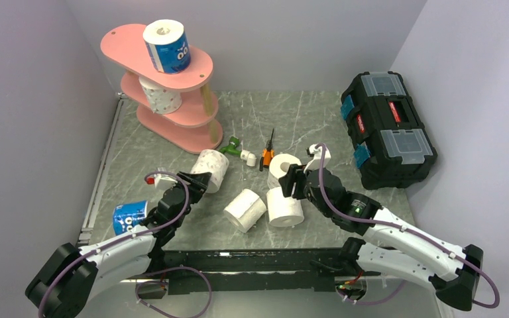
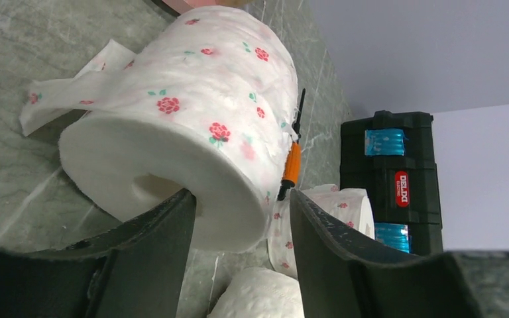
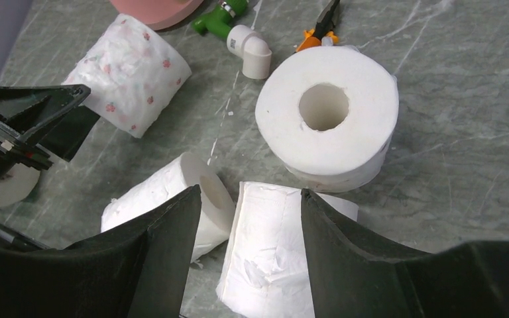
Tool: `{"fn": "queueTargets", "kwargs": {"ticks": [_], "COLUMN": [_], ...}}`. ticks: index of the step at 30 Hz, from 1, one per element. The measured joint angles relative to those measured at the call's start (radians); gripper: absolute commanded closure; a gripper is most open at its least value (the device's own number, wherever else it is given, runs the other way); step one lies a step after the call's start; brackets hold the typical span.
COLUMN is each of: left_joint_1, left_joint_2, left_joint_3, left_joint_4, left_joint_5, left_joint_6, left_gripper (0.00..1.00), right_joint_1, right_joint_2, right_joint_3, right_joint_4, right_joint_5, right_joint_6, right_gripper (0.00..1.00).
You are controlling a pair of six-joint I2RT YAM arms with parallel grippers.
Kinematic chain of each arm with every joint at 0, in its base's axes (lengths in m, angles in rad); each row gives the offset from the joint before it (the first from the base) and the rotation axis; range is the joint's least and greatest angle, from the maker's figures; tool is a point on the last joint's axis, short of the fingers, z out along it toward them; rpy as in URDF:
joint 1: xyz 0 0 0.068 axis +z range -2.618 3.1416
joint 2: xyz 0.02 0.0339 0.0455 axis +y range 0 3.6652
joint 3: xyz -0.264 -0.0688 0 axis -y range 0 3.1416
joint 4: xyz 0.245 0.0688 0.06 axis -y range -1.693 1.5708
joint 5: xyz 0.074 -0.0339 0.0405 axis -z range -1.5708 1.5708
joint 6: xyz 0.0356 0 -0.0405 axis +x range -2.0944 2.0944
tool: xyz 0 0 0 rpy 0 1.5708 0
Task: Place and organize the paper towels onto the shelf
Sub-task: Adjust the paper towel at the center of the board.
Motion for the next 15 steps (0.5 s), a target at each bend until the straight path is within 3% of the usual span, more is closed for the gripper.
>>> {"fn": "queueTargets", "kwargs": {"ticks": [7,15], "left_joint_1": [0.0,0.0], "left_joint_2": [0.0,-0.05], "left_joint_3": [0.0,0.0], "left_joint_4": [0.0,-0.04], "left_joint_5": [-0.006,-0.01], "left_joint_6": [0.017,0.044], "left_gripper": [0.61,0.69], "right_joint_1": [0.0,-0.001], "right_joint_2": [-0.01,-0.027], "right_joint_3": [-0.008,-0.014], "right_joint_4": [-0.021,-0.043], "right_joint_5": [0.009,0.023], "right_joint_6": [0.011,0.018], "right_gripper": [0.4,0.4]}}
